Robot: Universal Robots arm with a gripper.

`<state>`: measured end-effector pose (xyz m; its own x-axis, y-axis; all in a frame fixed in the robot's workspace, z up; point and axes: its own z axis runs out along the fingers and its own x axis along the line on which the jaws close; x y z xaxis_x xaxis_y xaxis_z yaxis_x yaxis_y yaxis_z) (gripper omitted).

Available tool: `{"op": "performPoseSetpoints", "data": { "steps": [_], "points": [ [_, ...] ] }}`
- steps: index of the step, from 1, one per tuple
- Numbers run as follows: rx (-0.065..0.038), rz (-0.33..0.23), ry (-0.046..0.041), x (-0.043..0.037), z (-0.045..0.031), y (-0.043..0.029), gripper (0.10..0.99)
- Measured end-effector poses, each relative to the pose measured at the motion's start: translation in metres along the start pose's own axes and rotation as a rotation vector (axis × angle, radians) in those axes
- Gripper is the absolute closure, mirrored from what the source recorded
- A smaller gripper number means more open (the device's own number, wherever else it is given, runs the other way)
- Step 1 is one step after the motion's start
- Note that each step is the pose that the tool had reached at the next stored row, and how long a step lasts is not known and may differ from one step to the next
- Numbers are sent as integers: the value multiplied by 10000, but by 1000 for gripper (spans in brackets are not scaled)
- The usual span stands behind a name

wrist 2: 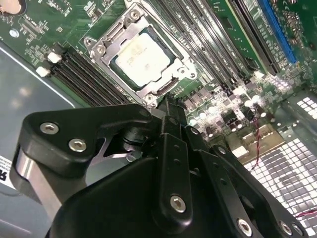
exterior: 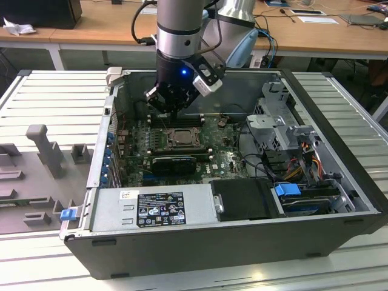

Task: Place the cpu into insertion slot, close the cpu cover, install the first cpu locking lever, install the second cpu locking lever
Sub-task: 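Install the first cpu locking lever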

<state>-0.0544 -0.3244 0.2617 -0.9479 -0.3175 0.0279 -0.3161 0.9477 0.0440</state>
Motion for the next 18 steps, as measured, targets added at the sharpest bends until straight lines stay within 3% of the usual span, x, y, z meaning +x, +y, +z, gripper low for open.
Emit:
{"op": "performPoseSetpoints", "data": {
  "steps": [2,4,13,18],
  "points": [
    [-2,42,-3,8,1,3,980],
    [-4,112,-6,75,6,26,980],
    [-33,1219,-53,89,26,30,980],
    [-35,1248,-57,120,28,39,980]
  ]
}}
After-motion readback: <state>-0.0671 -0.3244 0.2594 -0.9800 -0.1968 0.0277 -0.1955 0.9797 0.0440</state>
